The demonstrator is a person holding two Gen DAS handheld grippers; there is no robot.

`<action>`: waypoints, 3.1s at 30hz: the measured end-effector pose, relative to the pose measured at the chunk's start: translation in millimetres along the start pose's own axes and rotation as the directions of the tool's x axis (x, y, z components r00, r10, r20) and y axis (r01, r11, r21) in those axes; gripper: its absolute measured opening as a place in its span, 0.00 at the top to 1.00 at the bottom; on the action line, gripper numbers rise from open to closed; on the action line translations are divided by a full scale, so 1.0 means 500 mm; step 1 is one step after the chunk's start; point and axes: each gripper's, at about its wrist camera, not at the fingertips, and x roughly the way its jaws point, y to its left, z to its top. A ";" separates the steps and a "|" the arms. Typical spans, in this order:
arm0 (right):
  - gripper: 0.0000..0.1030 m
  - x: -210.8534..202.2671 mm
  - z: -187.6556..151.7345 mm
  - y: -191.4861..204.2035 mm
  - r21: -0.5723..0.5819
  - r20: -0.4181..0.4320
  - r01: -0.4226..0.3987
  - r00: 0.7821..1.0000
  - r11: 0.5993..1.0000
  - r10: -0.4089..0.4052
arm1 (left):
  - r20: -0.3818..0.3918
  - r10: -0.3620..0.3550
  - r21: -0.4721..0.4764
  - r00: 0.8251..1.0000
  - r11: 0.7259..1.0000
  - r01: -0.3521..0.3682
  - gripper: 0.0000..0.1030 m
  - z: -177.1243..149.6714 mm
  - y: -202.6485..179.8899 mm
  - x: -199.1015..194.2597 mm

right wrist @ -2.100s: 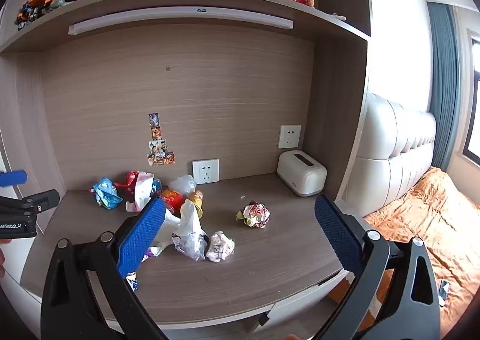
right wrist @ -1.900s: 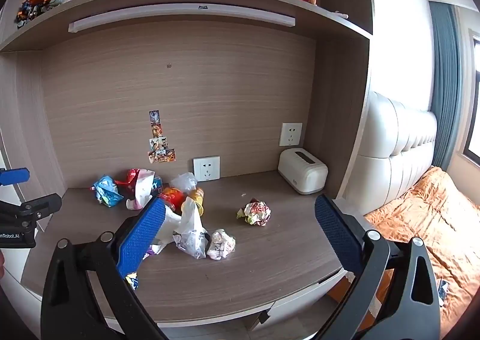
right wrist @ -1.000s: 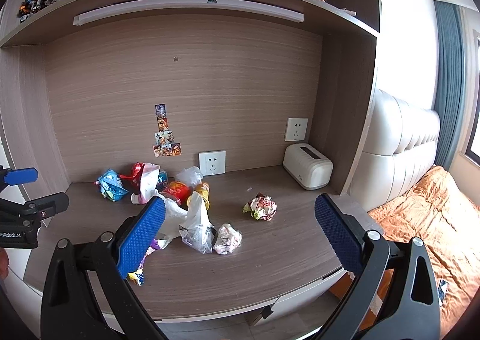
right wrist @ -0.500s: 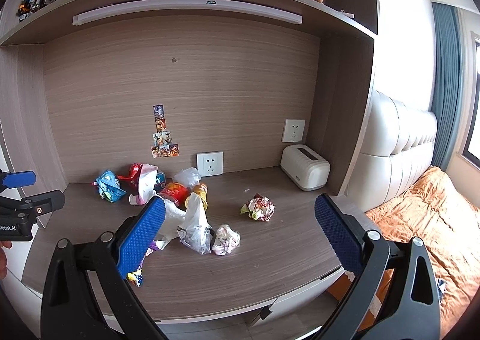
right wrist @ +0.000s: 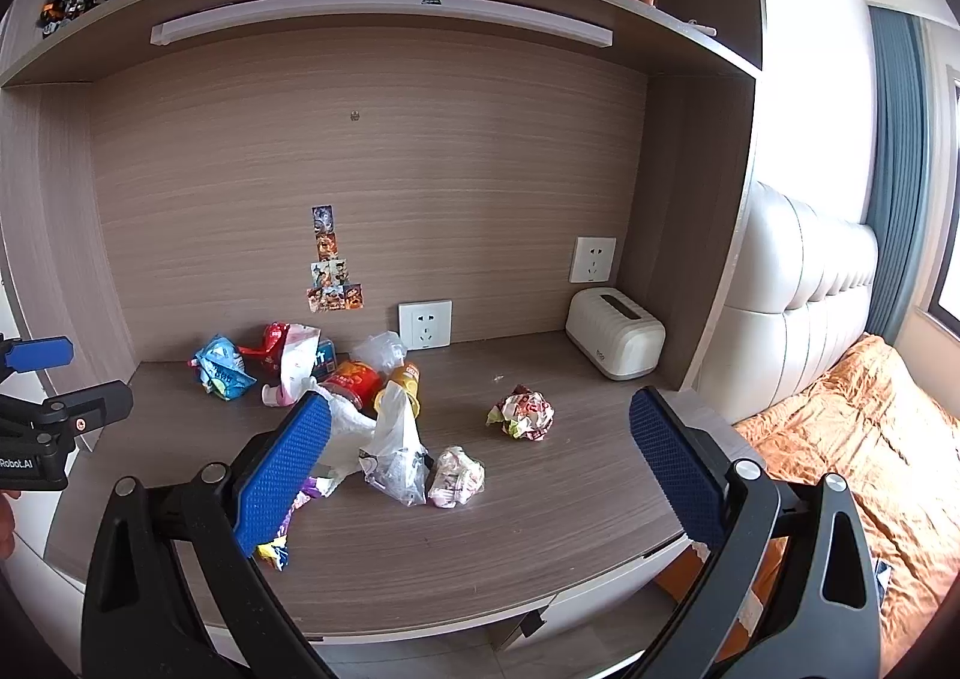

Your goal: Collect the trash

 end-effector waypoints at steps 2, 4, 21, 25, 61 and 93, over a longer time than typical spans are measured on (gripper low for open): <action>0.03 0.000 0.000 0.000 -0.001 -0.003 -0.002 1.000 1.000 0.002 | 0.001 -0.003 0.001 1.000 1.000 0.003 0.05 0.000 0.000 0.000; 0.03 0.000 0.001 -0.001 -0.001 -0.003 -0.002 1.000 1.000 0.002 | 0.001 0.002 0.003 1.000 1.000 -0.002 0.05 -0.001 0.000 -0.001; 0.03 0.004 0.003 -0.007 0.006 -0.011 -0.007 1.000 1.000 0.007 | -0.001 0.001 0.008 1.000 1.000 -0.001 0.05 -0.001 -0.001 0.000; 0.03 0.005 0.002 -0.007 0.009 -0.013 -0.009 1.000 1.000 0.009 | -0.003 -0.001 0.009 1.000 1.000 0.001 0.05 -0.003 0.001 0.000; 0.03 0.314 -0.127 0.015 -0.011 -0.225 -0.019 0.974 1.000 0.016 | -0.226 -0.009 0.089 0.974 0.996 0.030 0.05 -0.140 -0.012 0.308; 0.50 0.455 -0.186 0.008 0.047 -0.313 -0.014 0.949 0.999 0.028 | -0.172 -0.095 0.141 0.980 0.983 0.120 0.33 -0.119 -0.002 0.365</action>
